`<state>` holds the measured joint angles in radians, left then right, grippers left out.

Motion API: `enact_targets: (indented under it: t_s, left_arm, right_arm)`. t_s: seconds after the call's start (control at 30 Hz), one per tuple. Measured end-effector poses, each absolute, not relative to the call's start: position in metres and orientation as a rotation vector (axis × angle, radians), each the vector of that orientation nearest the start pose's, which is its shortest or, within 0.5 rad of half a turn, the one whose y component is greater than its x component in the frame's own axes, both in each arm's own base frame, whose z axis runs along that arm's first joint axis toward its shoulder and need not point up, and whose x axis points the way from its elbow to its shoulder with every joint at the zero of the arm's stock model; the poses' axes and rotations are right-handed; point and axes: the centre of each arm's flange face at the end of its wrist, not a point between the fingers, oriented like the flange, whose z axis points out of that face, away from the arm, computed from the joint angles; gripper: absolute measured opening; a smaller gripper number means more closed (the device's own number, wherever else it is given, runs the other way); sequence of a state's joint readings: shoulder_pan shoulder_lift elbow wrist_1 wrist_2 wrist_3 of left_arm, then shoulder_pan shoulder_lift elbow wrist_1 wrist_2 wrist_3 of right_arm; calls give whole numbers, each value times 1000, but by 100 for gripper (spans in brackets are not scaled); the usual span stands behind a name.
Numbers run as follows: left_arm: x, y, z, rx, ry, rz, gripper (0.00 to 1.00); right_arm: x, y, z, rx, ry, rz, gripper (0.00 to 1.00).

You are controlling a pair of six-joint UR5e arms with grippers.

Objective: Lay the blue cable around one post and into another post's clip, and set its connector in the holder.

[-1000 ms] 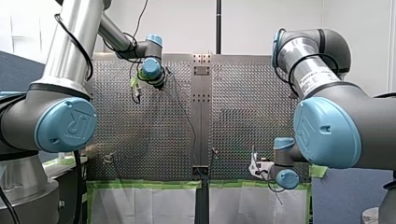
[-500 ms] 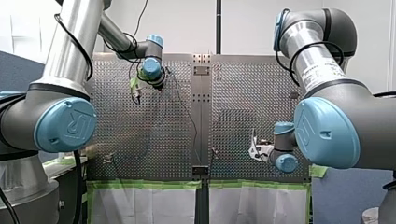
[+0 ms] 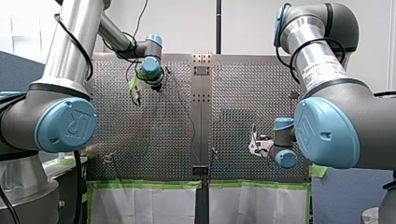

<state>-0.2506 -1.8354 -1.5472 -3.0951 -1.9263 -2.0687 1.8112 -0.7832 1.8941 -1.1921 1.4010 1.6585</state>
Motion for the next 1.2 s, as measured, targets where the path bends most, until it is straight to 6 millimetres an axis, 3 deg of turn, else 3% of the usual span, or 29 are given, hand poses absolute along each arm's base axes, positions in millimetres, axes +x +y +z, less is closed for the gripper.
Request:
enact_targets:
  t_s: [0.6, 1.2]
  left_arm:
    - [467, -216, 379, -426, 1743, -117, 100]
    - [425, -223, 501, -234, 1660, -140, 100]
  right_arm:
    - [284, -529, 20, 1404, -1013, 1615, 0]
    - [283, -530, 20, 1396, -1026, 1633, 0]
